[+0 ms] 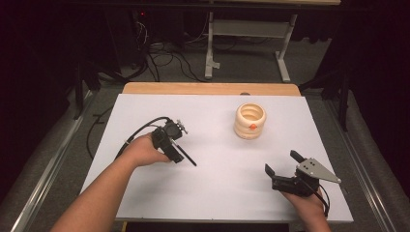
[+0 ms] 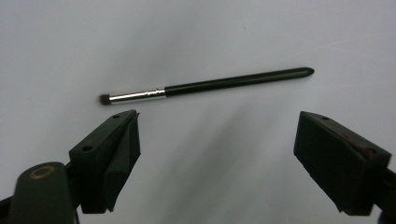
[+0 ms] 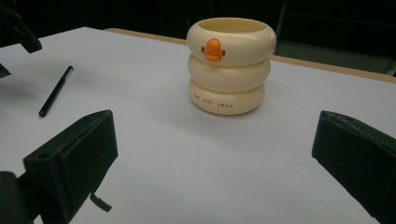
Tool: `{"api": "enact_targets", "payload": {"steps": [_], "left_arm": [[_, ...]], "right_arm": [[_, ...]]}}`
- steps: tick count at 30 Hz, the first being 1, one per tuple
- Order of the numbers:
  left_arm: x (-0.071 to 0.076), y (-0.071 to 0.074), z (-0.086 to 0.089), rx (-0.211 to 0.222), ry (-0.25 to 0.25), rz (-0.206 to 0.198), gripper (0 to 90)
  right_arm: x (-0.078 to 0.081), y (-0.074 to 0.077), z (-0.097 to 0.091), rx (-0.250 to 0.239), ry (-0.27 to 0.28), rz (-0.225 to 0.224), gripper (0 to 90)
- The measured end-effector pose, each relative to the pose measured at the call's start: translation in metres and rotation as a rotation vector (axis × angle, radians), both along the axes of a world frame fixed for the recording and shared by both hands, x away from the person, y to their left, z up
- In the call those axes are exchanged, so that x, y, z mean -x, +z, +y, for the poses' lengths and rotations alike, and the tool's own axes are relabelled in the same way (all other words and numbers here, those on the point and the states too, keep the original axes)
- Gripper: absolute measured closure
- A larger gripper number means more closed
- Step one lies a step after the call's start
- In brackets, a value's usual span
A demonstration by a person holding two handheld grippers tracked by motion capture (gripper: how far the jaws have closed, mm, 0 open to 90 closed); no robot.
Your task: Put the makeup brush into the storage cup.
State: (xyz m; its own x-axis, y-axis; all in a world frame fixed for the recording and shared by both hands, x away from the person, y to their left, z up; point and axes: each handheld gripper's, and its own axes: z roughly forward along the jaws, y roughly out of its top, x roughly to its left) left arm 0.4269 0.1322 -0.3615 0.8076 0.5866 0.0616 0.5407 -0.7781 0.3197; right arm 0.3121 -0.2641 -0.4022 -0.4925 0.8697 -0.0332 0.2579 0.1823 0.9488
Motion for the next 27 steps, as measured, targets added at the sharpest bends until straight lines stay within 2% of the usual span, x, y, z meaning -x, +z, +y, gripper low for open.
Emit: {"api": "enact_targets", "payload": {"steps": [5,8,12,15,19,27], "left_arm": [[-0.006,0.009,-0.005,-0.046,-0.024,-0.011,14.9],[-0.010,0.014,-0.007,-0.062,-0.064,-0.022,14.8],[-0.014,0.019,-0.010,-0.061,-0.098,-0.025,10.2],[-0.018,0.017,-0.012,-0.082,-0.111,-0.027,5.4],[-0.021,0.013,-0.015,-0.083,-0.116,-0.024,0.7],[-0.024,0.002,-0.016,-0.109,-0.167,-0.034,0.6]], "right_arm": [[0.000,0.000,0.000,0.003,0.004,-0.002,1.7],[0.000,0.000,0.000,0.002,0.003,-0.001,1.7],[0.000,0.000,0.000,0.002,0.002,0.001,1.9],[-0.001,-0.001,0.000,0.004,0.005,0.002,1.9],[-0.001,-0.001,-0.001,0.005,0.003,0.005,1.9],[-0.002,-0.002,0.000,0.008,0.008,0.007,1.9]]}}
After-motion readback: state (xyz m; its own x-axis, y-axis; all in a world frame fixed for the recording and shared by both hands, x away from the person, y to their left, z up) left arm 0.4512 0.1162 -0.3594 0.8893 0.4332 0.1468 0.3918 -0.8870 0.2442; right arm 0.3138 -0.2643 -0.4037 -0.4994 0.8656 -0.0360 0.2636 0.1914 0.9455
